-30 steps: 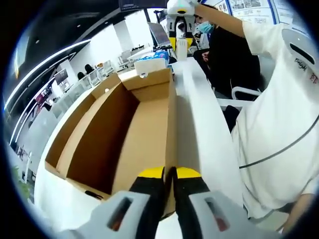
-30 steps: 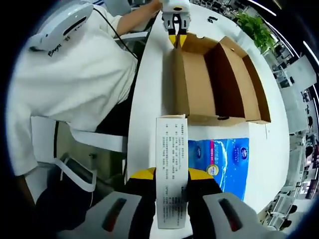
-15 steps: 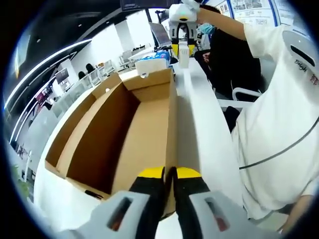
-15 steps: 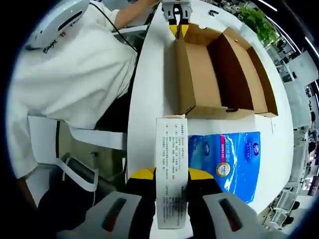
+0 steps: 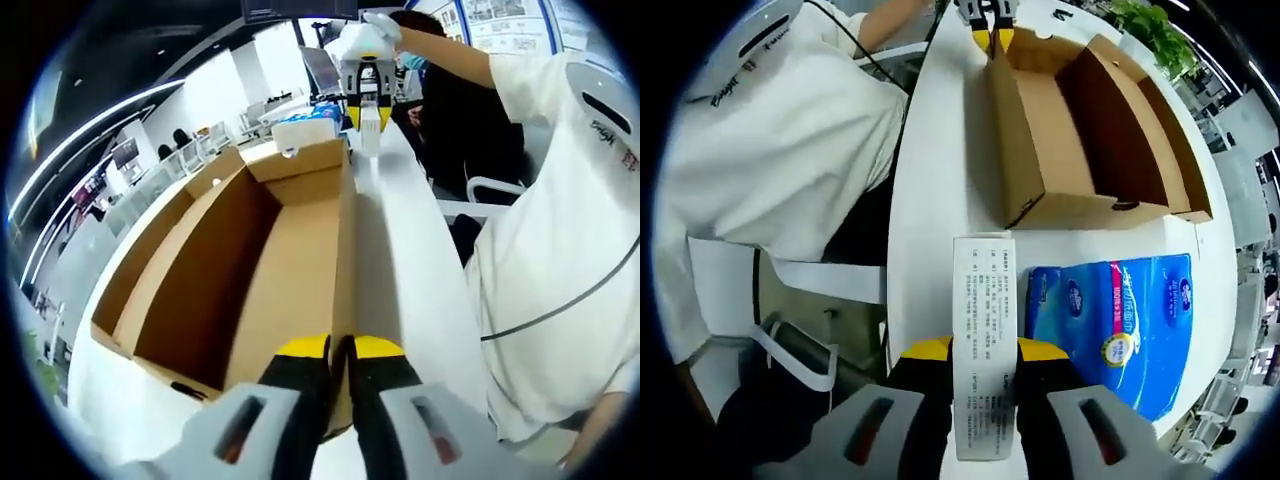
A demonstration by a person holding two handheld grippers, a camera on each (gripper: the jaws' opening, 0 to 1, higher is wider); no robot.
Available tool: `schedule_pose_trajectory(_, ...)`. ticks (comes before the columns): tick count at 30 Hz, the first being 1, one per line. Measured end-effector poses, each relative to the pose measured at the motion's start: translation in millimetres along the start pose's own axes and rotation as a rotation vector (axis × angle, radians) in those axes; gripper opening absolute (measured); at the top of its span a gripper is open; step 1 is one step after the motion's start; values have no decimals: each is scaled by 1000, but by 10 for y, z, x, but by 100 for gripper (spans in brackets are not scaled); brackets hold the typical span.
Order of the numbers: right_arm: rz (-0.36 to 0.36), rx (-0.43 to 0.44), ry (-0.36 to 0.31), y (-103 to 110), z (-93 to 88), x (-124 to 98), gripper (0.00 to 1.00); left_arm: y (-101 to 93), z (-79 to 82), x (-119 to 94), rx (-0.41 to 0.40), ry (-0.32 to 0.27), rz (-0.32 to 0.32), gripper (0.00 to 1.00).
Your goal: Operate the shoe box by opening the lid, removing the specified soft item, and placing it in the target area until the item is outside and the box remains undamaged.
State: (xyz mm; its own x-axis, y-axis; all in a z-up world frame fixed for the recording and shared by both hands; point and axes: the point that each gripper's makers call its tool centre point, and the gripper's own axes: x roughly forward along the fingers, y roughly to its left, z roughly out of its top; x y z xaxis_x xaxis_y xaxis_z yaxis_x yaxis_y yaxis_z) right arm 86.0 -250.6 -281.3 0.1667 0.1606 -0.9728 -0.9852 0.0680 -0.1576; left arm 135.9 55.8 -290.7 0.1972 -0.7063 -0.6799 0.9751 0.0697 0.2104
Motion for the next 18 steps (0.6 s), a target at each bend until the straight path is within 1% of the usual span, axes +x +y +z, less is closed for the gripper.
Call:
schedule_pose_trajectory(3,11,-10,6,43,-13,41,21,3,0,-1,-2,-1,1,6)
schedule_pose_trajectory(10,-4,11,41,21,-130,124,21,3,1,-3,-1,-6,-1,6)
schedule_pose_trajectory(18,7,9,48,35,-121,176,21,7,1,-6,-6,-9,0,6)
